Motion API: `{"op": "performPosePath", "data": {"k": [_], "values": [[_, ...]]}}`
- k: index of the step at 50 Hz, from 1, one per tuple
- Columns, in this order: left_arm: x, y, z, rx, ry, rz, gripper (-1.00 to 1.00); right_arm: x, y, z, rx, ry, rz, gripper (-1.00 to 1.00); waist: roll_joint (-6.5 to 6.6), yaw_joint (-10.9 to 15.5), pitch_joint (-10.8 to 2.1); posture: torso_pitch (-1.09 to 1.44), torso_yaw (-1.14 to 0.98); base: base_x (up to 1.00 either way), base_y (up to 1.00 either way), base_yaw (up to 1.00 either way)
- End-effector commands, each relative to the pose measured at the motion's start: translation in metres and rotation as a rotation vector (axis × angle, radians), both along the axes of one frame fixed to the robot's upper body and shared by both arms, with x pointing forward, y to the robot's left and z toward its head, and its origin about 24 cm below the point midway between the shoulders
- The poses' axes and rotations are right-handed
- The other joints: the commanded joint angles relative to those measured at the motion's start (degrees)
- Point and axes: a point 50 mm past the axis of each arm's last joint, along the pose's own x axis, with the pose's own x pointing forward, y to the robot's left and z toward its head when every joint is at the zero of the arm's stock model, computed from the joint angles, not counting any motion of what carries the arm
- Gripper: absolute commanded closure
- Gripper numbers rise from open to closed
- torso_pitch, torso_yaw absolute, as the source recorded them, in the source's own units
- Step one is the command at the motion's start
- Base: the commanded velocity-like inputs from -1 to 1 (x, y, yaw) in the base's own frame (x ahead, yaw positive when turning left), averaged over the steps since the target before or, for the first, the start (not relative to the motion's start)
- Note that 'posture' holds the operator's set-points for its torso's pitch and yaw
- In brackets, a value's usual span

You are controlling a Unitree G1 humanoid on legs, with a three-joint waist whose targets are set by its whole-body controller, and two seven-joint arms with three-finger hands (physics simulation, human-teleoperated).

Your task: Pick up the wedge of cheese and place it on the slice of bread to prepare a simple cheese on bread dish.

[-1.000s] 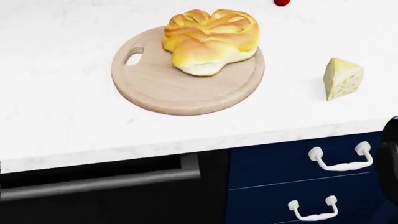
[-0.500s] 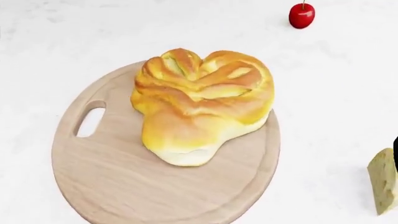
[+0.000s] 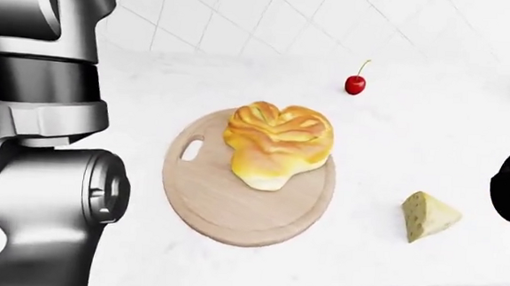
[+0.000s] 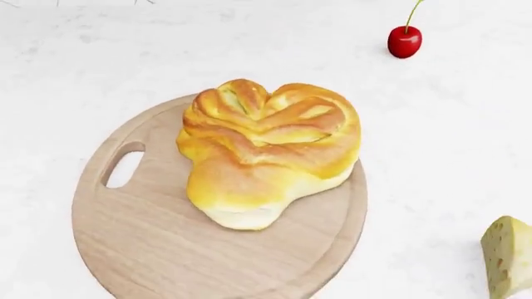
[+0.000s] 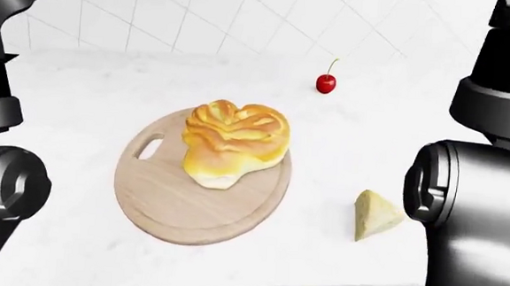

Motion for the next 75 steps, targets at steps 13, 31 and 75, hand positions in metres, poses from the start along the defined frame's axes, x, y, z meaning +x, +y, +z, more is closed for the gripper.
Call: {"op": "performPosePath", "data": {"k": [13, 31, 75], "values": [[-0.011, 0.001, 0.022, 0.008, -0.100, 0.007, -1.00, -0.044, -0.002, -0.008, -0.518, 0.029, 0.102, -1.00, -0.01, 0.3, -1.49, 0.00, 0.00, 0.00, 0.00, 0.00], [-0.010, 0.004, 0.025, 0.015, -0.104, 0.017, -1.00, -0.081, -0.010, -0.033, -0.732, 0.140, 0.143, -1.00, -0.72, 0.4, -2.26, 0.00, 0.00, 0.00, 0.00, 0.00], [-0.014, 0.006, 0.033, 0.011, -0.115, 0.026, -1.00, -0.142, -0.007, -0.109, -0.833, 0.261, 0.118, -1.00, -2.45, 0.7, -2.30, 0.00, 0.00, 0.00, 0.00, 0.00]]}}
